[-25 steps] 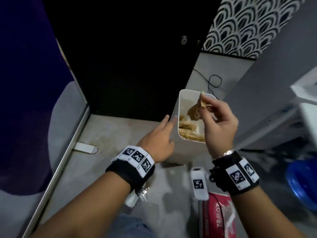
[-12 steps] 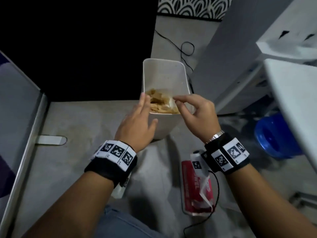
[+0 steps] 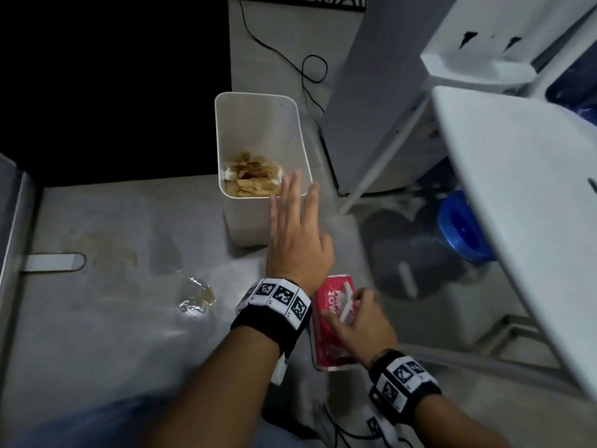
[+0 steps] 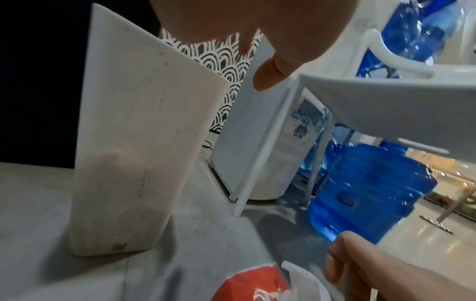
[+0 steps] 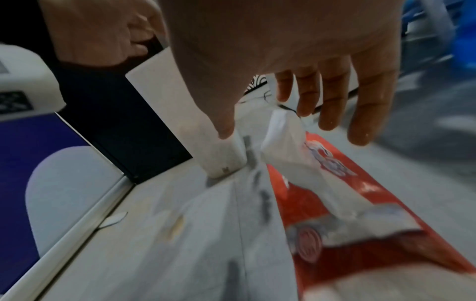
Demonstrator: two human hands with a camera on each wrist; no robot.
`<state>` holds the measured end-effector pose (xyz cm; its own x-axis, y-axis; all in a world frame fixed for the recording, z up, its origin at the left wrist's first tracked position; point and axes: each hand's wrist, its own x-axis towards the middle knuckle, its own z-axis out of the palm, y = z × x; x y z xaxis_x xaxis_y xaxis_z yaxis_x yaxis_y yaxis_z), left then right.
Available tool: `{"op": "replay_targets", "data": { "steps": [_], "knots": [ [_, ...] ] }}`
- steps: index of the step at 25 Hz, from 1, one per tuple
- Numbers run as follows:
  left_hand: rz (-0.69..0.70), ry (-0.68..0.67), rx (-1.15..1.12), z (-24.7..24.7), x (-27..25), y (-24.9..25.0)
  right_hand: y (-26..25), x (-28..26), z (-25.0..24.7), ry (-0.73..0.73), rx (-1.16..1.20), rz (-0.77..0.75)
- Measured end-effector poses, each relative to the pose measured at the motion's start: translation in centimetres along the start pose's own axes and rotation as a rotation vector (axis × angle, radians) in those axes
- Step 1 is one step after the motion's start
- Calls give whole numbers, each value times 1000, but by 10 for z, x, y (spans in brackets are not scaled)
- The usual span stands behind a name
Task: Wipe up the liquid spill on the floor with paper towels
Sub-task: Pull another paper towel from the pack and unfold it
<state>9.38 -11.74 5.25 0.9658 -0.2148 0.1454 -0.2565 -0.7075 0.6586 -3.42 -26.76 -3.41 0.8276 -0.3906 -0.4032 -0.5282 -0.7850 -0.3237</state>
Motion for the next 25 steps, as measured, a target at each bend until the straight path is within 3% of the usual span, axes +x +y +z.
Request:
{"op": "replay_targets", "data": {
  "steps": [5,8,11,14,16,20,22,25],
  "knots": [
    [73,-347,201,34,-18,-7,28,19,29,-96,-78,87],
    [13,-542,189,35,-25,-11,40,9,41,-61,-49,53],
    [-110,-690,186,24,-24,-18,32,-1,50,-87,152,77],
    [-202,-728,171,23,-26,-25,18,13,49,-80,215,73],
    [-237,-766,129,45,-32,-37,7,26,50,-31,251,32],
    [-455,-862,-112,99,-59,-67,-19,46,55,-32,308,-47],
    [-550,-831,-232,113,-73,-83,-35,51,61,-66,323,-53],
    [-588,-649,-323,118,-78,-100,-51,58,69,-29,385,-50]
  ]
}}
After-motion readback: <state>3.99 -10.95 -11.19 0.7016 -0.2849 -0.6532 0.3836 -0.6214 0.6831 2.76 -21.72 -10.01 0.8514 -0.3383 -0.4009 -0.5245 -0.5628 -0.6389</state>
